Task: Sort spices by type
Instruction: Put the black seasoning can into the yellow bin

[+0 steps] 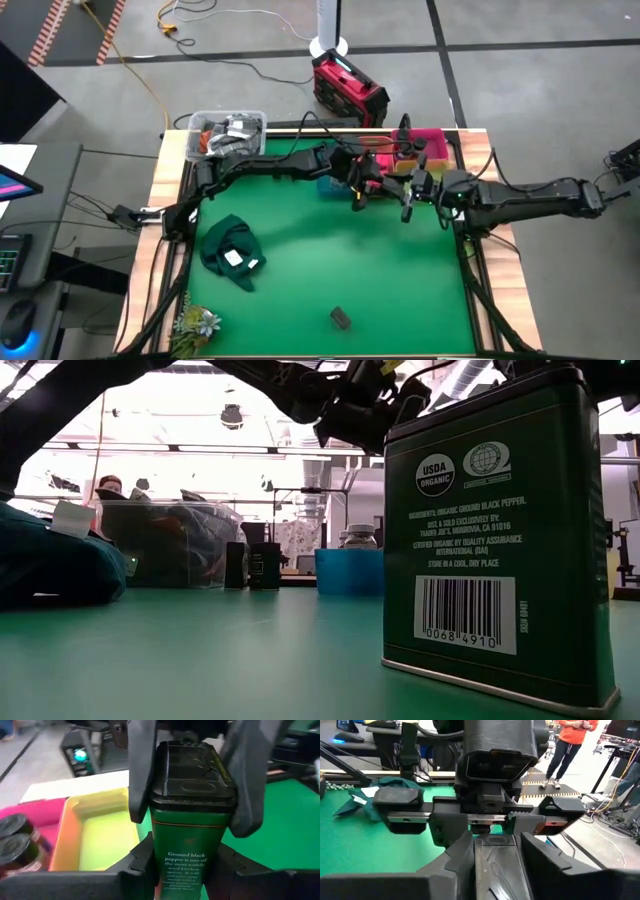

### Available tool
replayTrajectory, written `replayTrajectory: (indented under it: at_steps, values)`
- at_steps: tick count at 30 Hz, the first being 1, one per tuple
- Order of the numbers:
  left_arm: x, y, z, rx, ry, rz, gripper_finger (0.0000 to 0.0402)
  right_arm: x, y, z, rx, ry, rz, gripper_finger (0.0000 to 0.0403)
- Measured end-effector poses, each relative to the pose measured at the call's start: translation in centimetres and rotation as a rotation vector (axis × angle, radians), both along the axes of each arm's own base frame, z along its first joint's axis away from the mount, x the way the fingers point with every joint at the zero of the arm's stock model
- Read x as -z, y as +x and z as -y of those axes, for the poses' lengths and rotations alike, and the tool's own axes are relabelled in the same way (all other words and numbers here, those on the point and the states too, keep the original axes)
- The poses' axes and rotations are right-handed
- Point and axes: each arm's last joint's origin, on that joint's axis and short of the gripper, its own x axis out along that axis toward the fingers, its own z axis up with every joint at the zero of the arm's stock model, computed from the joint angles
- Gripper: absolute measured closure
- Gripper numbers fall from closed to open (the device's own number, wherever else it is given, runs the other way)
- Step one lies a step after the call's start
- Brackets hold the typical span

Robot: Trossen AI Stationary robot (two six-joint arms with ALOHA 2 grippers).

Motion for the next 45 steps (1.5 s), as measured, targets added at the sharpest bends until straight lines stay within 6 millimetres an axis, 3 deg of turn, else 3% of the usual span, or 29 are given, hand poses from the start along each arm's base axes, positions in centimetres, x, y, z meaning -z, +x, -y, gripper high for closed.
replayTrajectory:
  at_steps: [4,10,16,24,31,34,40,42,45]
  values:
    - [-0.1,-0.1,-0.2,-0.095,0.019,-0.014,0.0262,-0.3,-0.3,0.2,0.021,0.001,-0.026,0.0217]
    - [-0.6,-0.4,-0.5,-0.116,0.023,-0.016,0.0170,-1.3,-0.6,0.6,0.053,0.016,-0.090,0.0247]
    - [-0.6,-0.7,-0.6,-0.114,0.027,-0.054,0.0100,-1.5,-0.7,1.0,0.074,0.025,-0.108,0.0237]
    - [-3.9,-3.4,-1.1,-0.112,0.079,-0.117,0.0091,-0.6,-1.5,2.4,0.184,0.060,-0.207,0.0237]
    - [-6.4,-5.5,-1.0,-0.168,0.117,-0.153,0.0091,0.6,-2.9,4.4,0.477,0.183,-0.266,0.0235]
    - [-5.3,-5.4,-0.8,-0.180,0.120,-0.168,0.0091,1.3,-3.5,5.0,0.578,0.244,-0.261,0.0236]
    - [-0.5,-5.0,0.8,-0.310,0.187,-0.090,0.0091,3.8,-4.0,5.8,0.700,0.348,-0.190,0.0236]
    - [0.4,-5.5,1.4,-0.387,0.227,-0.066,0.0091,4.9,-4.0,6.0,0.718,0.362,-0.163,0.0236]
    - [-0.1,-6.5,2.8,-0.475,0.290,0.042,0.0091,6.2,-4.0,6.2,0.739,0.371,-0.098,0.0236]
